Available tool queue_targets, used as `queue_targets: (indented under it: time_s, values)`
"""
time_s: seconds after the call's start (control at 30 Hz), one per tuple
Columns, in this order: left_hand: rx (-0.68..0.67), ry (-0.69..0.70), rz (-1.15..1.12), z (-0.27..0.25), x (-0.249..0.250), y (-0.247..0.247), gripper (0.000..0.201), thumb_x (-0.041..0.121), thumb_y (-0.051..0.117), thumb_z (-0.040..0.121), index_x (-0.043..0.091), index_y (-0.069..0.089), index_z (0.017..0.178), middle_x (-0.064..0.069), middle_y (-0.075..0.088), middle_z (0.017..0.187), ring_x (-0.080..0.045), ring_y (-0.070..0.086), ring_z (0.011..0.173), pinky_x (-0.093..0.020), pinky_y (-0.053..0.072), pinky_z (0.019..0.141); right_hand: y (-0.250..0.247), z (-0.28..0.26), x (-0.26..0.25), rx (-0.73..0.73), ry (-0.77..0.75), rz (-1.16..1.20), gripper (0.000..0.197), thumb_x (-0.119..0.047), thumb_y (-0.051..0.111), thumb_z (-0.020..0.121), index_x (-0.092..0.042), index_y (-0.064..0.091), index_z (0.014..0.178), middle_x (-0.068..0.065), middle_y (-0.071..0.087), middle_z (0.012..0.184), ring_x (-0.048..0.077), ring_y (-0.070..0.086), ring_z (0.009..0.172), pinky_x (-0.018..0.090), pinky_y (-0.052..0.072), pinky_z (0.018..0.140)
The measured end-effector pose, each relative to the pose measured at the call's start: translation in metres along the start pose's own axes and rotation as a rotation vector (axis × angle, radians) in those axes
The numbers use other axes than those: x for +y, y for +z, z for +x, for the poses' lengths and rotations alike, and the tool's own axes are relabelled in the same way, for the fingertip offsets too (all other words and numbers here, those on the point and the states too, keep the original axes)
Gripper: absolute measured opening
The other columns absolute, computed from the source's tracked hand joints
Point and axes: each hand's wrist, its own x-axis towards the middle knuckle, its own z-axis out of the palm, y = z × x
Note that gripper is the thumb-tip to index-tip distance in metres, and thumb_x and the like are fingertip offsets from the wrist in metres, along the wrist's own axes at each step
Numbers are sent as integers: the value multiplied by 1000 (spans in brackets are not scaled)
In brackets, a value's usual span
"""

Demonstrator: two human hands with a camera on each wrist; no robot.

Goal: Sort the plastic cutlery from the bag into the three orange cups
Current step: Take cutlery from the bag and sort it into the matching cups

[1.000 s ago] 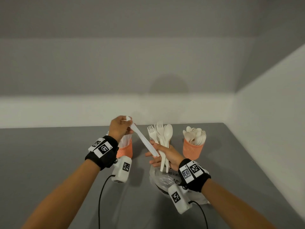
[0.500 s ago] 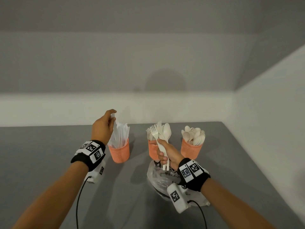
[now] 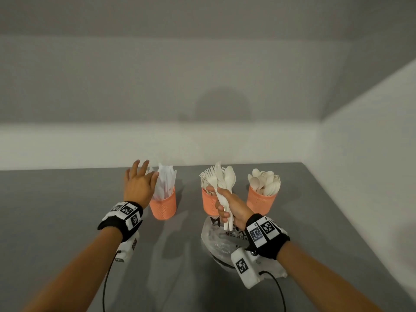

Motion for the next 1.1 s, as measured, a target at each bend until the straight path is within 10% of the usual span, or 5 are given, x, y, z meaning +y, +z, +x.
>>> queue_targets:
  time_s: [0.23,0.47,0.8,0.93,1.1]
  values:
    - [19,-105,-658,-13,70,-29,38,24,43,97,4,52,129,-14,63,117,-24,58,107,-26,45,93,13,-2,1,-1,-18,48,22,-35,36,99,-27,57,99,-4,41,47,4,29,30,14,29,34]
    - [-356,-467,-1270,-36,134,-18,20,15,45,96,11,57,80,-5,60,78,-15,57,75,-25,47,70,22,-8,5,7,7,94,30,-36,42,98,-10,52,87,-2,51,47,6,34,29,16,32,34]
    - [-228,-708,-1560,-32,144,-9,21,20,34,100,13,50,89,-4,57,73,-16,53,65,-27,43,60,-6,-30,12,18,-39,87,28,-34,52,92,-15,61,112,16,68,84,23,66,63,36,57,60]
    - [-278,-741,-1631,-31,148,-16,30,31,26,102,14,49,92,4,37,47,-4,34,32,-15,29,33,-18,-36,15,84,-61,34,31,-34,44,97,-22,55,123,7,64,67,11,55,45,23,51,43]
    - [-584,-501,-1350,-46,166,-12,22,37,52,92,15,55,92,9,39,47,-2,19,31,-14,18,31,-21,-43,12,-5,-20,98,35,-40,33,99,-22,62,110,-5,42,47,2,28,32,15,30,35]
